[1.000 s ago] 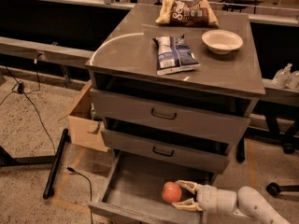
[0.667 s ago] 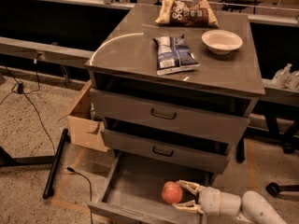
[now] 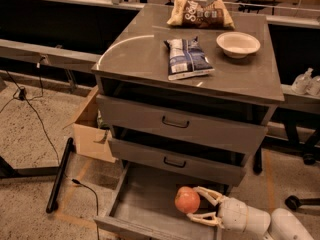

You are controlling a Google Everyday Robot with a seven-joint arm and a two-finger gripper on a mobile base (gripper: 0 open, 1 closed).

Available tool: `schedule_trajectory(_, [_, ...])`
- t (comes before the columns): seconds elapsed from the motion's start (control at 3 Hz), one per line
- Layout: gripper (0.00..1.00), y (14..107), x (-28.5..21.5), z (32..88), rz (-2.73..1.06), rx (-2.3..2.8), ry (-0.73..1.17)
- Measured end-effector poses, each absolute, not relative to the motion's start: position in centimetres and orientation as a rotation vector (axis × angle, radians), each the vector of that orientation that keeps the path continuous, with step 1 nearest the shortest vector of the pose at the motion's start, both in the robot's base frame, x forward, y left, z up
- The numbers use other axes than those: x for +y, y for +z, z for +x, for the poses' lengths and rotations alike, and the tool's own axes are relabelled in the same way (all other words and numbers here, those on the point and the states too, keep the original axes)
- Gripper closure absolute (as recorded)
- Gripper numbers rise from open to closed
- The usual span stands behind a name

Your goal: Pick apple from bottom drawer and place on counter

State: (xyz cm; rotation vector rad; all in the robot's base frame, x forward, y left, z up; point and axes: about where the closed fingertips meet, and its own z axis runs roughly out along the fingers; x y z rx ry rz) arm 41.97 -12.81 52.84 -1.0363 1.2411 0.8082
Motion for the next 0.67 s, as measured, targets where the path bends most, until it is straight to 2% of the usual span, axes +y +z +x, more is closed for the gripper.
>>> schedule_trajectory(0.67, [1.00,61.3,-13.0,42.5,-0.875,1.220,0.787])
